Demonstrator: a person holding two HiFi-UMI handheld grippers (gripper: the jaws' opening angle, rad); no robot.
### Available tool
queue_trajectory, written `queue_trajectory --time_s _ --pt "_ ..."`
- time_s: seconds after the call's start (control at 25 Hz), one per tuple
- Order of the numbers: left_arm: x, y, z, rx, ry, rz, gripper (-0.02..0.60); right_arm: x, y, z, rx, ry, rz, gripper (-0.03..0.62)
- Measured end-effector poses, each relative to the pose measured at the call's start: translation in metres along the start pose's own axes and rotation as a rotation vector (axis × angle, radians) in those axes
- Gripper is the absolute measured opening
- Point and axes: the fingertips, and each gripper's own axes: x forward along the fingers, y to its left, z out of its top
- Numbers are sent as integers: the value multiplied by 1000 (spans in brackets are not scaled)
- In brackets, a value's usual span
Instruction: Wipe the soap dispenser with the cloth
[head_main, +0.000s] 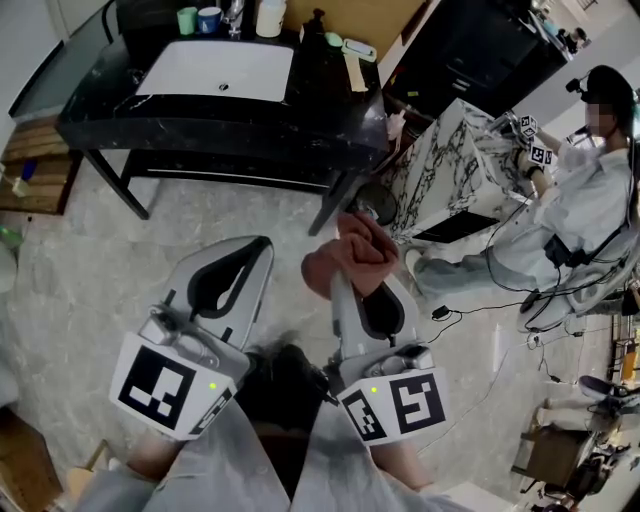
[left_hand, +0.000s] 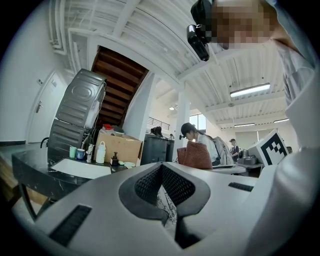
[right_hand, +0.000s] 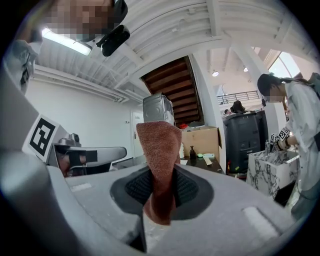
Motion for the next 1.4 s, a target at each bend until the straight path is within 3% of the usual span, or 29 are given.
queue_trajectory --time_s 0.72,1.4 --pt "-15 10 -1 -9 -21 25 3 -1 7 -4 -13 4 -6 75" --pt "85 43 17 13 -36 81 3 88 -72 17 -17 2 75 75"
